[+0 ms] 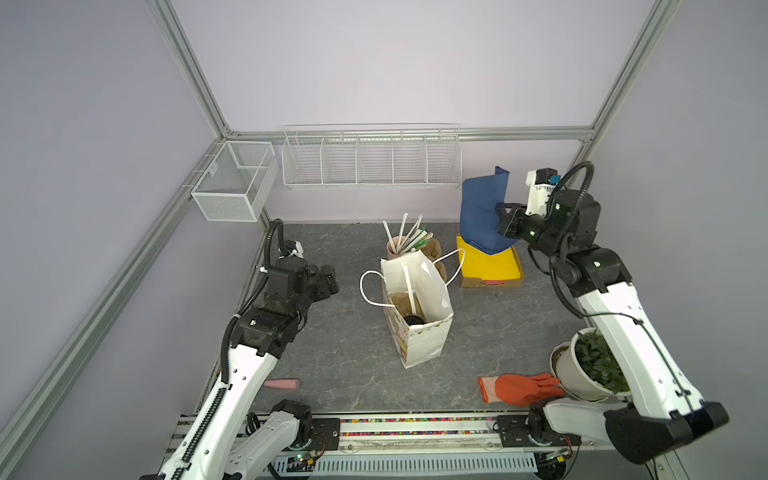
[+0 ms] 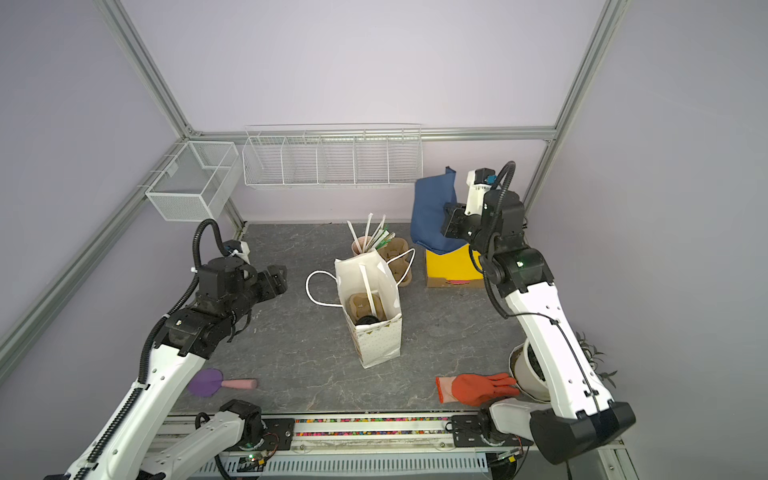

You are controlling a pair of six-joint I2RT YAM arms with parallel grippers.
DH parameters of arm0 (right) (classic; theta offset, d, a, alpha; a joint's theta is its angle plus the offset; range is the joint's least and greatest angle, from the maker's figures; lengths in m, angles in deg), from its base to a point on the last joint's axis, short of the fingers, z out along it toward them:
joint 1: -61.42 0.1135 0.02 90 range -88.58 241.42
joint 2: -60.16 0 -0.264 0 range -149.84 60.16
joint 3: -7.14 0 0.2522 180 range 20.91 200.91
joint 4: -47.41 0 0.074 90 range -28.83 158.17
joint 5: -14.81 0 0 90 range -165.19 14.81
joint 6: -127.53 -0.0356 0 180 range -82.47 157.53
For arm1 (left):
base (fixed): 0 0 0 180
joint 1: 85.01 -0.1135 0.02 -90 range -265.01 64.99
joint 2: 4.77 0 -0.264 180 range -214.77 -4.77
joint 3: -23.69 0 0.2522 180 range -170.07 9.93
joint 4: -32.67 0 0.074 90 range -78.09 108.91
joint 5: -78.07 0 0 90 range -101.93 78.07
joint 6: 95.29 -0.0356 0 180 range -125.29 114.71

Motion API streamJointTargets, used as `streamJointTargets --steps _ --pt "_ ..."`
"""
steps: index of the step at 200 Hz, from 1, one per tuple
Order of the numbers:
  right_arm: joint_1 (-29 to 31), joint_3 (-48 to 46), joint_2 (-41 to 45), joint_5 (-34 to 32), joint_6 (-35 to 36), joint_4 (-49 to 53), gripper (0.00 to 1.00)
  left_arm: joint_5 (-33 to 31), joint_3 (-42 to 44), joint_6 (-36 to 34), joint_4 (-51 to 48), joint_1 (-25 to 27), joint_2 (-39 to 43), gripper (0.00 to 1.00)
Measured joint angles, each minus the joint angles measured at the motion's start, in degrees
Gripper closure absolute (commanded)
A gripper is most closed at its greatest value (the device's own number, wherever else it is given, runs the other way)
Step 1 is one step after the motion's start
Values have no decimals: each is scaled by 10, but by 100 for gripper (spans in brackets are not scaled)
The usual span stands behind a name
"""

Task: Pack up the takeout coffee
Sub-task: 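Lift the blue napkin with the right gripper and lower it into the bag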

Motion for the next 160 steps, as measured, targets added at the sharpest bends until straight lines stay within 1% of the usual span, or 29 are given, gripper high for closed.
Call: streamJointTargets --steps 17,34,52,69,86,113,139,160 --pt "75 0 26 8 21 -10 94 0 0 0 0 0 0 13" --pt "140 0 33 4 40 -11 94 0 0 0 0 0 0 13" --pt "191 -9 25 -7 53 -11 94 0 1 0 0 0 0 13" --pt "231 -46 17 -24 60 -13 94 -1 3 0 1 0 0 13" --pt "255 -100 8 -42 61 -14 94 -2 5 0 1 0 1 13" --pt "263 -155 -22 -59 57 -6 94 -2 6 0 1 0 1 13" --pt "280 -168 -58 -79 52 9 94 -2 6 0 1 0 1 13" --pt "302 -149 -95 -104 50 40 94 -2 6 0 1 0 1 13"
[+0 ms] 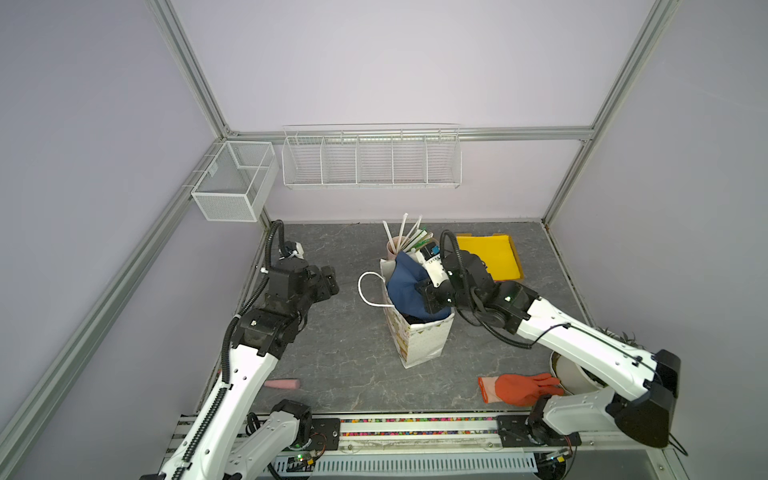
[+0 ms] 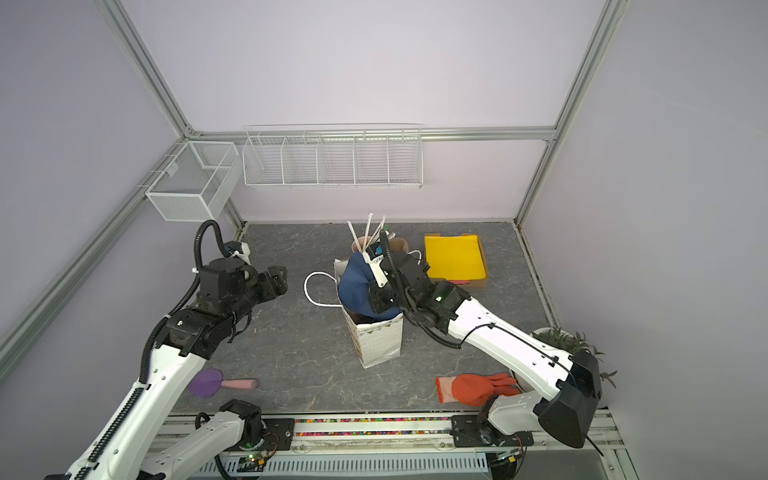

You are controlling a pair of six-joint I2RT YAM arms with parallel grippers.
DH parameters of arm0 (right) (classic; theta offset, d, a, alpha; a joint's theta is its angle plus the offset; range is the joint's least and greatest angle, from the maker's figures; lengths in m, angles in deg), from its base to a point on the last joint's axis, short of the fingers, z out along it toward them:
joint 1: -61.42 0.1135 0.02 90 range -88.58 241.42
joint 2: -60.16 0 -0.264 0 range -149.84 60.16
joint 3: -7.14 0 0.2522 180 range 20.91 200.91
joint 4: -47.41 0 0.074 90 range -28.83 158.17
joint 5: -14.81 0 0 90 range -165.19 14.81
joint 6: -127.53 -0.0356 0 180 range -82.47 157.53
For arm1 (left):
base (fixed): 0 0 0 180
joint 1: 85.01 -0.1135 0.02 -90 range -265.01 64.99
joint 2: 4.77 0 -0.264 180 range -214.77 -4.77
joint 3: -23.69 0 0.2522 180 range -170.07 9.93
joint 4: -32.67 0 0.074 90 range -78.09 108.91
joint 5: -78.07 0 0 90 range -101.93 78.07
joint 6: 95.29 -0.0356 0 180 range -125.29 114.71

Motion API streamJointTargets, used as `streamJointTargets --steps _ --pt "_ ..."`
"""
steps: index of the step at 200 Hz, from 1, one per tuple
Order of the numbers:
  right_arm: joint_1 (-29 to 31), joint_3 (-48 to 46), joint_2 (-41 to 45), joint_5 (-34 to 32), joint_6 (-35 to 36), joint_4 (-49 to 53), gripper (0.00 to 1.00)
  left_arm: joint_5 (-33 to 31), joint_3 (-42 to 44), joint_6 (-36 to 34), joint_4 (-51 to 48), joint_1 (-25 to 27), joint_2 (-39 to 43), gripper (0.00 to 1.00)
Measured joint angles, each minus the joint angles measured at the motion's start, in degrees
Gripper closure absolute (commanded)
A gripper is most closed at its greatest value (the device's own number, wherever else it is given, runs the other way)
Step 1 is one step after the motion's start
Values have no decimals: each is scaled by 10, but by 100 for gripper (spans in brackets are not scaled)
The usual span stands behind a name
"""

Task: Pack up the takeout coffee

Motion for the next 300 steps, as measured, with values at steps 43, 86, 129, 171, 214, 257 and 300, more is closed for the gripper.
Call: streamJointTargets --steps 43,86,129,171,214,257,300 --pt "15 60 -49 -55 -15 92 71 0 0 0 0 0 -1 13" --pt "17 208 -62 -64 -5 181 52 0 0 0 -1 0 -12 13" --pt "16 224 -3 -90 17 198 37 -3 0 0 -1 0 -12 12" --pt "-26 104 153 -162 58 150 7 -29 35 0 26 0 3 10" --pt "-108 -174 425 -293 89 8 11 -81 80 -23 64 0 17 8" --pt "-203 -412 536 -375 115 -110 12 -130 154 -36 135 0 32 1" --pt "-325 -471 423 -357 110 -214 11 -160 274 -95 277 0 73 1"
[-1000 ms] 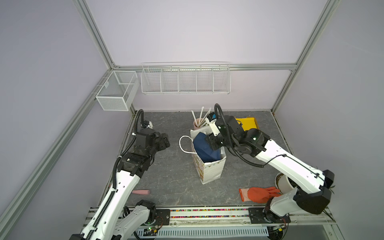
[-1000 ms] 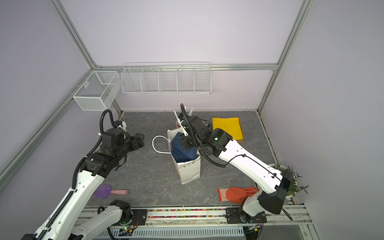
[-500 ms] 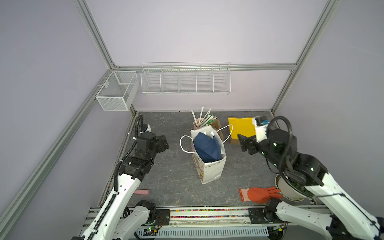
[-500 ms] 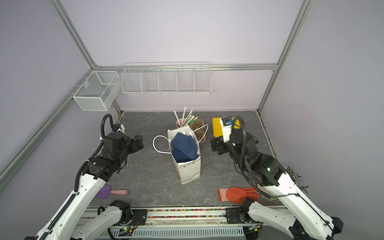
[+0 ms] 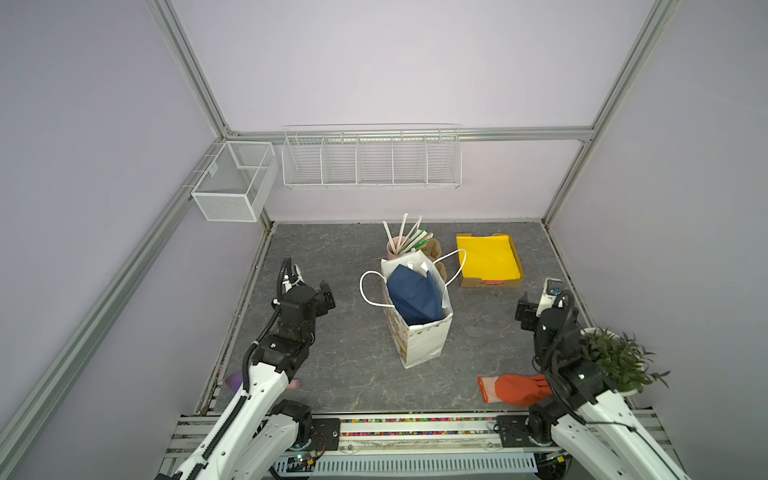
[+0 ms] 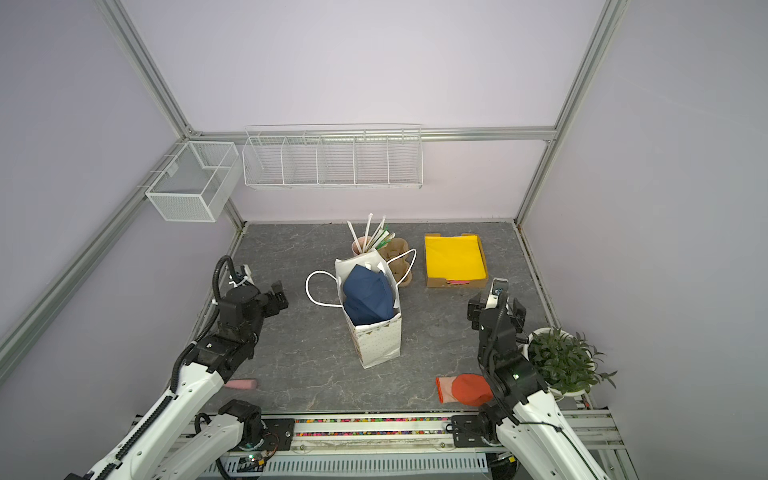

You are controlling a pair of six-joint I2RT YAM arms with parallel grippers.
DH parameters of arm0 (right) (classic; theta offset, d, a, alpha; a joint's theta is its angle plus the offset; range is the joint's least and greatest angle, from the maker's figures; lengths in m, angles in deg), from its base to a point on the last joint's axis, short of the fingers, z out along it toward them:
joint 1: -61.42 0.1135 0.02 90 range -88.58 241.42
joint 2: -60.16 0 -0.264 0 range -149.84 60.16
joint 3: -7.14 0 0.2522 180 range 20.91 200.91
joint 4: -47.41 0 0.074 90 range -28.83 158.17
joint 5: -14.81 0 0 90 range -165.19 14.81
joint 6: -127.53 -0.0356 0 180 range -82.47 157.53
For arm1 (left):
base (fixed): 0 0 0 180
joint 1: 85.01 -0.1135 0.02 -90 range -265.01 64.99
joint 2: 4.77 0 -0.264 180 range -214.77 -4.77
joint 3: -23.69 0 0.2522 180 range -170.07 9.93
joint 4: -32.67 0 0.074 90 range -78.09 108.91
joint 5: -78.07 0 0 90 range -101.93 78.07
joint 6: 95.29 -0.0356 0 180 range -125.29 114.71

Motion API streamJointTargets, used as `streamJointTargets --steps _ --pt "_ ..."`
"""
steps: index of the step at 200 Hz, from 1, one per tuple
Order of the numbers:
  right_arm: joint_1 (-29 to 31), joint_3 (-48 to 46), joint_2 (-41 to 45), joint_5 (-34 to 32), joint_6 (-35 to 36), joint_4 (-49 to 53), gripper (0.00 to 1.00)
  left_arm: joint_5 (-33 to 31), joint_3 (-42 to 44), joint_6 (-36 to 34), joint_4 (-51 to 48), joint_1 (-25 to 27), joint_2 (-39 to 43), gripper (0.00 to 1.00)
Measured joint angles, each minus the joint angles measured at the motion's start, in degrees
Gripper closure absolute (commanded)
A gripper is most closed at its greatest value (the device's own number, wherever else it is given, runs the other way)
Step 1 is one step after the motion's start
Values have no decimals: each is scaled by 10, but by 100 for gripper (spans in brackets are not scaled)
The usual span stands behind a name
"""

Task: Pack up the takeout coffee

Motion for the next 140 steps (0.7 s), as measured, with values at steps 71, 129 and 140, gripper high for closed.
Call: streamJointTargets --steps 71,129,140 --pt "-135 -79 -357 106 2 -346 12 -57 110 -59 316 -67 -151 1" --pt "-173 -79 -498 223 34 -559 12 -24 109 -104 488 -112 -362 2" --pt "-177 -75 -507 240 34 -553 12 -12 110 -104 525 -129 -388 2"
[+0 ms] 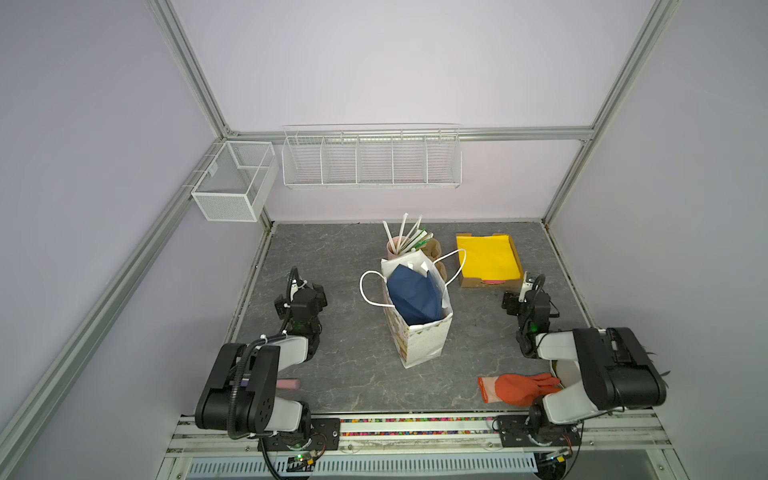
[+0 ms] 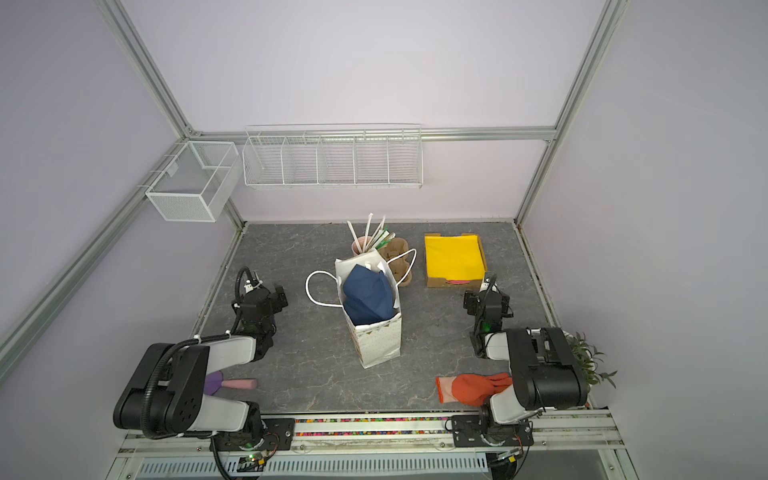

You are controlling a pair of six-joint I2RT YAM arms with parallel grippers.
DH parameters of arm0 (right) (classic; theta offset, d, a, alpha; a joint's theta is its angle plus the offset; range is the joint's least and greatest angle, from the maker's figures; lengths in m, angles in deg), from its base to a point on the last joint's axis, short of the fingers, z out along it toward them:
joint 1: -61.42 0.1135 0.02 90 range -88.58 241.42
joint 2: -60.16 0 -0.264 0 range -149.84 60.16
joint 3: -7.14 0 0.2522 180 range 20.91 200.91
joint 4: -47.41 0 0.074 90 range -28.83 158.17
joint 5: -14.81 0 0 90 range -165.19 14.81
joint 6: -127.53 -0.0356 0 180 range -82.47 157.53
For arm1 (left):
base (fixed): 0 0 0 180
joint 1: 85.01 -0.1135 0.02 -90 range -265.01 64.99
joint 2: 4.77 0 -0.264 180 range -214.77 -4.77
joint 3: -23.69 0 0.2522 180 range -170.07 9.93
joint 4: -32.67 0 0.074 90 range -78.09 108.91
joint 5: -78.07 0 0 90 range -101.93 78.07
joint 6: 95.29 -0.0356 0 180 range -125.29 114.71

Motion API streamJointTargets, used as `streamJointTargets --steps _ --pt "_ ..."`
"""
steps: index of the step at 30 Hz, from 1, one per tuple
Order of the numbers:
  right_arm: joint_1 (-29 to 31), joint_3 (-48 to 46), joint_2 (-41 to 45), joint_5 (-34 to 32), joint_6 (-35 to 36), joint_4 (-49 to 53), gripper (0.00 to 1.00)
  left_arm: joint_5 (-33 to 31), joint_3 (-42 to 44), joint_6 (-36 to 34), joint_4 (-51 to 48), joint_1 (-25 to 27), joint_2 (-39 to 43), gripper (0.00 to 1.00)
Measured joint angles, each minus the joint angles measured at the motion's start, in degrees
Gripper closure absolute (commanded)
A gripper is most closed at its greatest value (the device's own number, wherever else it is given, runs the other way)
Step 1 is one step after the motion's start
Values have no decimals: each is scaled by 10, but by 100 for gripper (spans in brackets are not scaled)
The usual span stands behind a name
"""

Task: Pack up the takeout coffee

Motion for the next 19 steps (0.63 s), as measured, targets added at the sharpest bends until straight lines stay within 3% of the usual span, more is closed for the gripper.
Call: streamJointTargets --steps 4,19 --pt "-6 1 -1 22 0 -22 12 31 0 -4 41 -18 -41 2" --pt "4 2 0 19 2 -32 12 54 0 -7 87 -18 -42 2"
